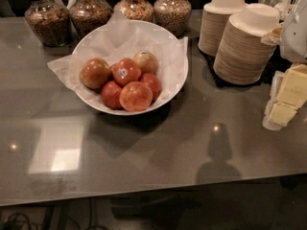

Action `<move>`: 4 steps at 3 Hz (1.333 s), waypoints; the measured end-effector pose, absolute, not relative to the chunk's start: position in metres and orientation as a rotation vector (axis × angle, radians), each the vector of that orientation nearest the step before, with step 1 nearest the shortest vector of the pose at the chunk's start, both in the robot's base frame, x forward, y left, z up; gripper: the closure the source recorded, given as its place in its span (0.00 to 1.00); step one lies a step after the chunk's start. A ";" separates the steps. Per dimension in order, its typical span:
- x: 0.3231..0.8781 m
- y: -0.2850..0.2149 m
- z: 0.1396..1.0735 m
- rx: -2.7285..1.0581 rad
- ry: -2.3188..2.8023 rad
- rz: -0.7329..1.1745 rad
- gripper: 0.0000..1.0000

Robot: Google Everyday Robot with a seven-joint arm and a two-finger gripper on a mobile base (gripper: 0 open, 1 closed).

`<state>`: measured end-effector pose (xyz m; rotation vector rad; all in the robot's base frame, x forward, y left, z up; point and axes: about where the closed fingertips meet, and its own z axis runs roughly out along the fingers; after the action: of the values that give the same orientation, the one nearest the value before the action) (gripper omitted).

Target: Pick apple from white bowl

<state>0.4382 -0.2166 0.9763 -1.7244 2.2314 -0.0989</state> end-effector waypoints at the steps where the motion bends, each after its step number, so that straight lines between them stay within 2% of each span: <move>1: 0.438 -0.217 0.976 -1.724 2.231 -0.099 0.00; 4: 0.465 -0.103 1.002 -1.814 1.831 0.089 0.00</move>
Offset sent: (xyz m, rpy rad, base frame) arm 0.0243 0.0723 0.0001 0.1443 -0.0654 0.1676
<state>0.4649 -0.1033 1.0023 -1.8141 1.8313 0.0892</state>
